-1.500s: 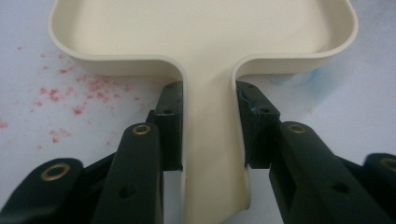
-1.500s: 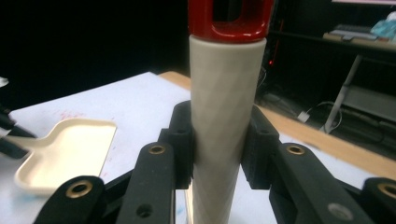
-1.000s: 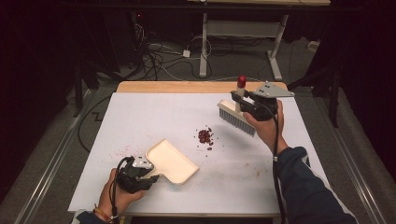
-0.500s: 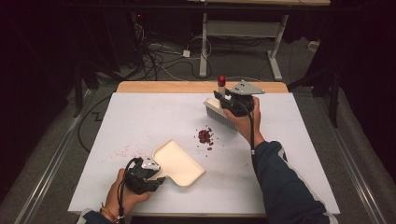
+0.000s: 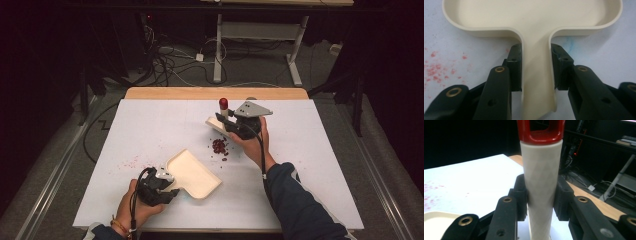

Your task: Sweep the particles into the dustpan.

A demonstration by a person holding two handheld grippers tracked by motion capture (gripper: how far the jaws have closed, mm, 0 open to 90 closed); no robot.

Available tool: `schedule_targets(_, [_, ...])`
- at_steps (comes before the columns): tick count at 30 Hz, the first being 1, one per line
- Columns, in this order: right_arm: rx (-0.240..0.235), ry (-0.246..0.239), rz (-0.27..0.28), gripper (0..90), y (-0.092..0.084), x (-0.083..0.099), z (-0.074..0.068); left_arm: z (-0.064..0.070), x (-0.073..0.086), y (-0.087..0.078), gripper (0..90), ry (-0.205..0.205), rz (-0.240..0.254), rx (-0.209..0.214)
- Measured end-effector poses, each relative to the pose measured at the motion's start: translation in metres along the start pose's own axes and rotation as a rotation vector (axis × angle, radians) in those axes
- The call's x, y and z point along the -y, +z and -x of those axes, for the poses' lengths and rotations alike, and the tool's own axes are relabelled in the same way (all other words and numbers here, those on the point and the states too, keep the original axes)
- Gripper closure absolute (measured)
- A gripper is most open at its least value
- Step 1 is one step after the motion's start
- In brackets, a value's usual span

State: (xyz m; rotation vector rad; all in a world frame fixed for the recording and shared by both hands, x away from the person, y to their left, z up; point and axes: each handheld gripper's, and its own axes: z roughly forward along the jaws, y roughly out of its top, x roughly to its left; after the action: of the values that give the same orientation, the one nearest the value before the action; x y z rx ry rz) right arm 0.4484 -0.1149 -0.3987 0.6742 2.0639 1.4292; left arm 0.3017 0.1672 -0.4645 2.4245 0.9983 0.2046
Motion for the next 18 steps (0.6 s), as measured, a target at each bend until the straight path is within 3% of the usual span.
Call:
schedule_targets(7, [-0.072, 0.022, 0.013, 68.5, -0.011, 0.003, -0.015, 0.001, -0.003, 0.003, 64.1, 0.005, -0.005, 0.000])
schedule_targets(18, [-0.110, 0.054, 0.037, 67.4, -0.027, 0.008, -0.044, 0.003, -0.007, 0.007, 64.1, -0.007, -0.025, -0.004])
